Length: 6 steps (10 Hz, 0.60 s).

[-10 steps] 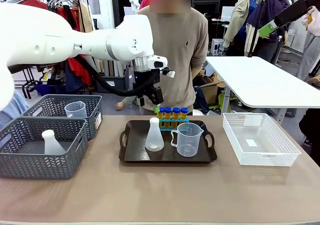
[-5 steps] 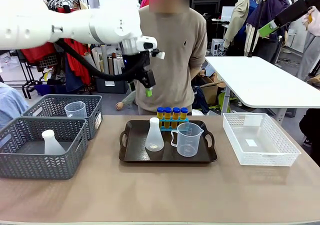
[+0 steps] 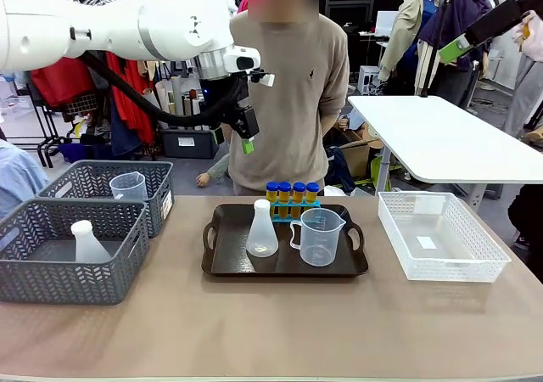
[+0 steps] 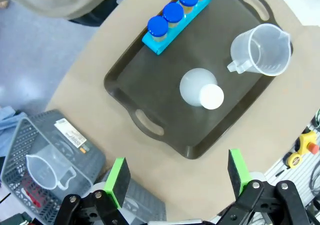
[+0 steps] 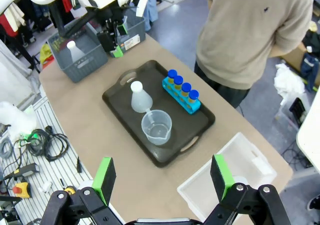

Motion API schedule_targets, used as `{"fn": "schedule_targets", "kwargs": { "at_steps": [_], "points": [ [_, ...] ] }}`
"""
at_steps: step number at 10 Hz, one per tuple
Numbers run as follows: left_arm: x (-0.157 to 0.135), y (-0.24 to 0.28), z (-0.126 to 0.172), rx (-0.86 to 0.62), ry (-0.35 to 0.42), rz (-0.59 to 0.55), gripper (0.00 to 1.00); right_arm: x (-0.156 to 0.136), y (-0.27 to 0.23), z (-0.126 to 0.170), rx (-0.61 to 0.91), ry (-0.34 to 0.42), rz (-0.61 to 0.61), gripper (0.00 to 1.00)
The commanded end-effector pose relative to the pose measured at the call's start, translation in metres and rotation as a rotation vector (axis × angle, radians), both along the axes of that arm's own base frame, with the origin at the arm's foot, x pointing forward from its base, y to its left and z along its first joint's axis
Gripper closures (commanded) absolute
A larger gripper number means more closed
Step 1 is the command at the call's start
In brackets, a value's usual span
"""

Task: Prepare the laboratory tools.
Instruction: Pick up one Small flask and place it on the Handle tray.

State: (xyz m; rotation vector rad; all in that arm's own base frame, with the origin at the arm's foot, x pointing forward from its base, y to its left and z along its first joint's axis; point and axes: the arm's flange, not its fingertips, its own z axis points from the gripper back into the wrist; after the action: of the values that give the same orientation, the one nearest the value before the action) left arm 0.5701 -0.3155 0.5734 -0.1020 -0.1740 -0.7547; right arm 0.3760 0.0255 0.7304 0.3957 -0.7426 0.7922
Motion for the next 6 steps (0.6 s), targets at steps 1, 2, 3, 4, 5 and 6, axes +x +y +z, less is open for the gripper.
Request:
{"fn": "schedule_targets", "kwargs": {
  "at_steps": [1, 2, 3, 4, 5, 6],
  "points": [
    [0.0020, 0.0021, 0.0001, -0.004, 0.002, 0.004, 0.00, -0.0011, -0.0003, 0.0013, 0.002, -0.003, 0.007, 0.00],
    [0.0020, 0.0021, 0.0001, -0.004, 0.002, 0.004, 0.00, -0.0011, -0.0003, 0.0013, 0.002, -0.003, 0.007, 0.00],
    [0.0020, 0.0021, 0.0001, -0.004, 0.002, 0.004, 0.00, -0.0011, -0.0003, 0.0013, 0.002, -0.003, 0.007, 0.00],
    [0.0020, 0.0021, 0.0001, -0.004, 0.002, 0.004, 0.00, -0.0011, -0.0003, 0.0013, 0.002, -0.003, 0.007, 0.00],
    [0.0020, 0.0021, 0.0001, -0.004, 0.002, 0.004, 0.00, -0.0011, -0.0003, 0.0013, 0.002, -0.003, 0.007, 0.00],
    [0.0020, 0.0021, 0.0001, -0.004, 0.002, 0.004, 0.00, -0.0011, -0.0003, 0.0013, 0.002, -0.003, 0.007, 0.00]
  ]
}}
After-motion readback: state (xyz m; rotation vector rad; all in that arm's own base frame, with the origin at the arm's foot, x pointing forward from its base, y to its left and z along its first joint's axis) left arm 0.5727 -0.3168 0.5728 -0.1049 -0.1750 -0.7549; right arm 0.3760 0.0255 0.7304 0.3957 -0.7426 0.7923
